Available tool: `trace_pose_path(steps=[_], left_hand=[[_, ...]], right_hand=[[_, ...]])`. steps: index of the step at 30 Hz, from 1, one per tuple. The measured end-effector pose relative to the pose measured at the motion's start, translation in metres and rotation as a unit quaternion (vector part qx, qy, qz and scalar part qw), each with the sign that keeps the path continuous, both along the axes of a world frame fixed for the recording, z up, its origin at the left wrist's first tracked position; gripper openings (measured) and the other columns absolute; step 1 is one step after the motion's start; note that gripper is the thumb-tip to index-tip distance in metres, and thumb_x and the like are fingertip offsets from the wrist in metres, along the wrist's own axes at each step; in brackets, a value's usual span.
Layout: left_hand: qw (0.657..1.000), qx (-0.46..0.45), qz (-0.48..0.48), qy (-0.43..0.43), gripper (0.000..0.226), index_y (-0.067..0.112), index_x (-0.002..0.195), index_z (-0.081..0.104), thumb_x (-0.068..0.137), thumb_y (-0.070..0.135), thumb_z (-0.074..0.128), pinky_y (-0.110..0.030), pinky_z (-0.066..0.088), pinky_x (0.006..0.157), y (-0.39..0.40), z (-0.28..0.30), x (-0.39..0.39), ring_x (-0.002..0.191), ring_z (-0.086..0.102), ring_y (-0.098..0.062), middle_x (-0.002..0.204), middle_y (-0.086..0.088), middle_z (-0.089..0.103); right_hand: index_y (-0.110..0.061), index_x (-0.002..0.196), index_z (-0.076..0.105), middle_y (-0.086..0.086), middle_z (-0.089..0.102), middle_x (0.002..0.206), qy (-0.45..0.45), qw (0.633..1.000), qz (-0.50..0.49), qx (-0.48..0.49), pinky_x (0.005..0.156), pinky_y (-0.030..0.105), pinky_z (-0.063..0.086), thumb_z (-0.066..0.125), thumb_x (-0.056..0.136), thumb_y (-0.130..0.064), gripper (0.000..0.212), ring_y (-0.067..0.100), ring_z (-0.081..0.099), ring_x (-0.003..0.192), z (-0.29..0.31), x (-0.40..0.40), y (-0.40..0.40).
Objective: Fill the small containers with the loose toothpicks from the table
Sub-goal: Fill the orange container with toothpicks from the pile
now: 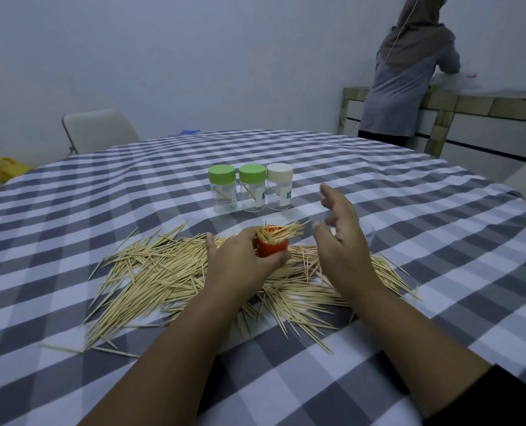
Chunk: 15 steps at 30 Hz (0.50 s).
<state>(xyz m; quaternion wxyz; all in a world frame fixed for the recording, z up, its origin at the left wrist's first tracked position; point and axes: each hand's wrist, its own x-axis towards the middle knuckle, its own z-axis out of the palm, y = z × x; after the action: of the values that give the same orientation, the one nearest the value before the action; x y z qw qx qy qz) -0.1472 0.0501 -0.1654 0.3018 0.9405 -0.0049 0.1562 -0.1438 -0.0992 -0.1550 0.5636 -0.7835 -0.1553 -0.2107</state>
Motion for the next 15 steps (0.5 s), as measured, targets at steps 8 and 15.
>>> trace_pose_path(steps=[8,15], left_hand=[[0.999,0.011,-0.035,-0.015,0.043,0.037,0.115,0.055,0.079,0.061,0.06,-0.048,-0.008,0.116,-0.008,-0.003,-0.001,0.111,0.055,-0.006,0.108,0.015,0.066],[0.998,0.02,-0.047,-0.02,0.052,0.036,0.132,0.042,0.084,0.046,0.058,-0.043,-0.011,0.116,-0.01,-0.005,-0.002,0.117,0.054,-0.006,0.114,0.011,0.065]], right_hand=[[-0.029,0.151,0.012,-0.014,0.029,0.151,0.16,0.981,0.104,0.042,0.091,0.006,0.029,0.036,0.098,-0.041,0.059,-0.005,0.029,0.125,-0.001,-0.003,0.006],[-0.021,0.151,0.013,-0.013,0.023,0.153,0.069,0.984,0.114,-0.119,0.109,0.01,0.014,0.035,0.101,-0.031,0.055,-0.005,0.019,0.136,-0.008,-0.003,0.016]])
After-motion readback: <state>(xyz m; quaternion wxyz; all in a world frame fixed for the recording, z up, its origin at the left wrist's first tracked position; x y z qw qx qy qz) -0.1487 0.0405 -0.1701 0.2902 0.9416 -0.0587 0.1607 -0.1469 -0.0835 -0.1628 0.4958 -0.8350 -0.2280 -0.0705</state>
